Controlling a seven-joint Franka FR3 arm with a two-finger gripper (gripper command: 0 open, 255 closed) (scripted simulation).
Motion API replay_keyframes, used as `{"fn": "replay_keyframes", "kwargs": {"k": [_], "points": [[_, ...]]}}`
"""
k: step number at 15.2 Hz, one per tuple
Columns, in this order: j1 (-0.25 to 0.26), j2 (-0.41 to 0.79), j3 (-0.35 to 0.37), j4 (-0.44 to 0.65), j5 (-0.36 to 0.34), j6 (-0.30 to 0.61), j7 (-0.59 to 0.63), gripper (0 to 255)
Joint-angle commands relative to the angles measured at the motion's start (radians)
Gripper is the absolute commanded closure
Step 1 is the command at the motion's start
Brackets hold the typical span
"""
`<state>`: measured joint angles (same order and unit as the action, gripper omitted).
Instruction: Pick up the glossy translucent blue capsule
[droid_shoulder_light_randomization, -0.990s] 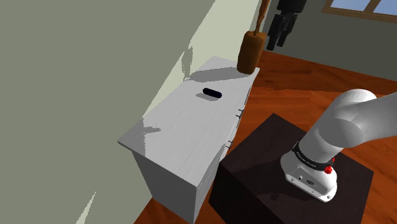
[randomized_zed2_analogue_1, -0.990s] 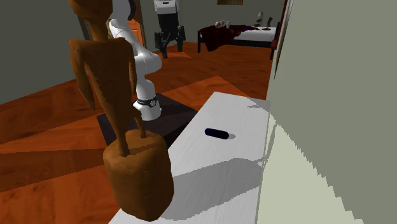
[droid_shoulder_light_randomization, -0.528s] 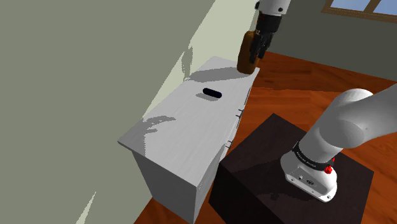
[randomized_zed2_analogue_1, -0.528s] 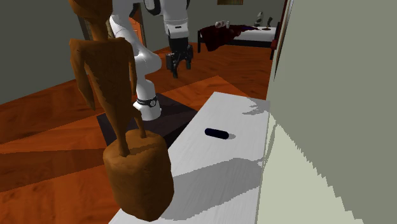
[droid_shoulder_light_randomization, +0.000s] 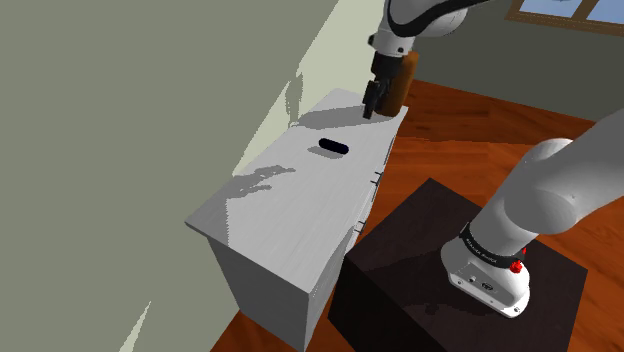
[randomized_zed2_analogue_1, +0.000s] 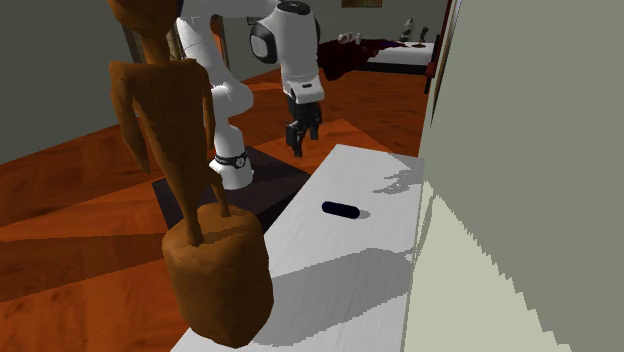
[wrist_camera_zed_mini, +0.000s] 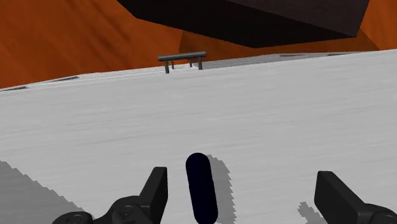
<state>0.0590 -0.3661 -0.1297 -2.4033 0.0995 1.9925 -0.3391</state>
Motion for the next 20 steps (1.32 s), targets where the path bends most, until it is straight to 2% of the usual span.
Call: {"fn": "replay_keyframes", "kwargs": {"k": [1, 7, 13, 20], "points": [[0.008, 0.067, -0.01, 0.009, 0.013, 0.058, -0.038, 0], [0.038, 0.293, -0.018, 0.081, 0.08, 0.207, -0.145, 0], [0.049, 0.52, -0.003, 0.199, 0.157, 0.308, -0.25, 0], [0.046, 0.587, 0.007, 0.182, 0.189, 0.389, -0.282, 0]]}}
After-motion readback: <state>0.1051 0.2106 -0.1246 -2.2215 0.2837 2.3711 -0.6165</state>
